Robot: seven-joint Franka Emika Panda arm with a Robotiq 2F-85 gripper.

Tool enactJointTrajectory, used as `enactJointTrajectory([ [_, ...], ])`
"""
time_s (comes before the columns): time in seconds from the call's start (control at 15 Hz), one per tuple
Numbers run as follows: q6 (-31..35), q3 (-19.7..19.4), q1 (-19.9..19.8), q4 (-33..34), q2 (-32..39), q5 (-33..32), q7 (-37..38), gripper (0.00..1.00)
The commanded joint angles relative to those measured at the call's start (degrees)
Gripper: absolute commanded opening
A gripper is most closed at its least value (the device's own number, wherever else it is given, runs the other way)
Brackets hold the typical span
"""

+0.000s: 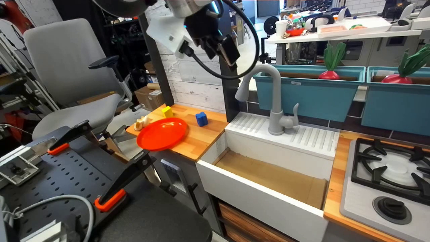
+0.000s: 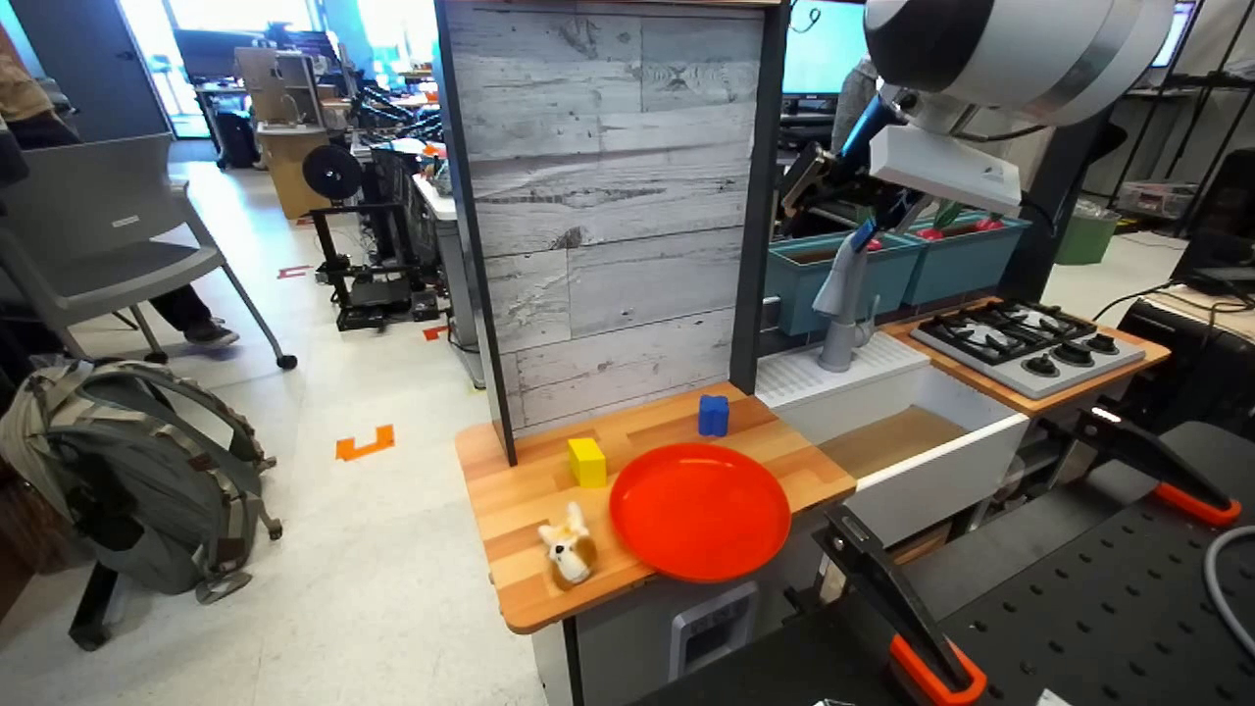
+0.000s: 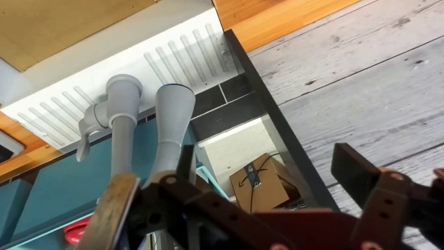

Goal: Turn the faucet to the left

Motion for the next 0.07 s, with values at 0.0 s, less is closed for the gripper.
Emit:
enactJointTrajectory([
  [0.0,-0.02,-0.20,0.46,0.04,-0.10,-0.17,0.47,1.00],
])
